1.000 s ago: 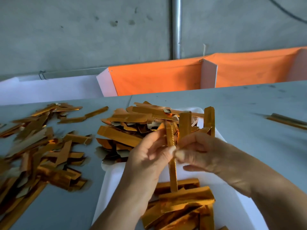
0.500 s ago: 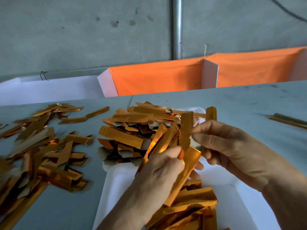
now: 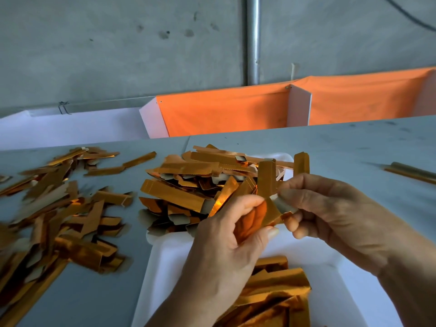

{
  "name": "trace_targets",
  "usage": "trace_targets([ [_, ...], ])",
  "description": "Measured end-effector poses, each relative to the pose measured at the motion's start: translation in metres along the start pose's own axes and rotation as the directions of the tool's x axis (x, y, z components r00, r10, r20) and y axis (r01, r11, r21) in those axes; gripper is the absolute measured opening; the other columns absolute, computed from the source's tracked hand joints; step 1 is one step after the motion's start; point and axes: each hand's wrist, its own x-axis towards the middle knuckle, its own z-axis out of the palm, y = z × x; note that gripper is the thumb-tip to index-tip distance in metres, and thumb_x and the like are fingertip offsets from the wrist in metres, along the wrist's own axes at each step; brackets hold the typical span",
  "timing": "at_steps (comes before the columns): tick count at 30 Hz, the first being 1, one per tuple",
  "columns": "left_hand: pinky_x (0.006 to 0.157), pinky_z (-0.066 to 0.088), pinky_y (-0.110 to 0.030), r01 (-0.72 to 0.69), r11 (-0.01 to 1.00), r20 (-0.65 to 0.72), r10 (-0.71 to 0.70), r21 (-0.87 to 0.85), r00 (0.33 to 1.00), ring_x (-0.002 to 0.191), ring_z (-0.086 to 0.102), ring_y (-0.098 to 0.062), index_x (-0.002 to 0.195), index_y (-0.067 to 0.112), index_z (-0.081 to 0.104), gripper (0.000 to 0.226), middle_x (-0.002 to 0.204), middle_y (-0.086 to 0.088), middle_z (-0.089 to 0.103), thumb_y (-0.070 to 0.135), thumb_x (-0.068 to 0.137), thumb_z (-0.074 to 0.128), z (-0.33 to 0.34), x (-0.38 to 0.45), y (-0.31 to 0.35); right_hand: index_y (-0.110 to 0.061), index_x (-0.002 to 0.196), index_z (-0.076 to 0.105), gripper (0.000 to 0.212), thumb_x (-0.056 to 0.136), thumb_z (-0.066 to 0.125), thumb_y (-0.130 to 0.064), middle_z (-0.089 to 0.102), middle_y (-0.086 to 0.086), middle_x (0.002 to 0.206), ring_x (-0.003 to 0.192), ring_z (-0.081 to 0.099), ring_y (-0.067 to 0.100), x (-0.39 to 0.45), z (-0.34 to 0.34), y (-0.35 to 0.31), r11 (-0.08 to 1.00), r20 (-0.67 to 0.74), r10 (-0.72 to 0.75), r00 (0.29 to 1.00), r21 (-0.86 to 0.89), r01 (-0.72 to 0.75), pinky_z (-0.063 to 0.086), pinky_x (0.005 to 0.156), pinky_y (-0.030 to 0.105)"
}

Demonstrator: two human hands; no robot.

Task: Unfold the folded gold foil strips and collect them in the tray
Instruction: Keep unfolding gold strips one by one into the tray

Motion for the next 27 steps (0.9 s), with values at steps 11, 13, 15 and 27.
trace_targets([
  [11,0.073,0.044,-0.002,-0.025,0.997,0.047,0.029,-0.071,0.998,0.100,0.057,0.010,0.104,0.070,0.049,0.033,0.106,0.029,0.061,0.060,0.073,0.056,-0.0036,-0.0004,-0.0013,-0.020,0.076,0.072,0.010,0.066,0.073,-0.021,0.068,0.008,0.072,0.061,0.066,0.015,-0.0023,-0.0030,-0.0035,0.998,0.061,-0.057,0.997,0.001,0.057,0.052,0.054,0.018],
  [13,0.074,0.044,-0.003,-0.023,0.997,0.054,0.027,-0.074,0.998,0.101,0.058,0.009,0.106,0.069,0.049,0.035,0.105,0.028,0.062,0.060,0.073,0.057,-0.0036,-0.0003,-0.0024,-0.021,0.076,0.072,0.012,0.066,0.079,-0.019,0.069,0.007,0.073,0.062,0.066,0.015,-0.0025,-0.0038,-0.0040,0.998,0.081,-0.067,0.994,-0.015,0.068,0.052,0.055,0.019],
  [15,0.076,0.045,-0.005,-0.024,0.997,0.057,0.029,-0.078,0.998,0.102,0.058,0.006,0.111,0.064,0.051,0.039,0.105,0.026,0.063,0.059,0.073,0.058,-0.0036,-0.0002,-0.0030,-0.021,0.075,0.071,0.011,0.066,0.078,-0.022,0.069,0.008,0.074,0.063,0.067,0.016,-0.0027,-0.0031,-0.0042,0.996,0.093,-0.079,0.992,-0.031,0.083,0.053,0.056,0.019],
  [27,0.088,0.049,-0.019,-0.059,0.996,0.077,0.065,-0.073,0.995,0.107,0.058,-0.005,0.115,0.058,0.052,0.037,0.107,0.021,0.062,0.054,0.078,0.056,-0.0047,0.0010,-0.0040,-0.019,0.078,0.072,0.006,0.073,0.071,-0.022,0.068,0.009,0.075,0.065,0.065,0.017,-0.0048,-0.0049,-0.0064,0.989,0.150,-0.117,0.982,-0.072,0.129,0.053,0.061,0.022],
])
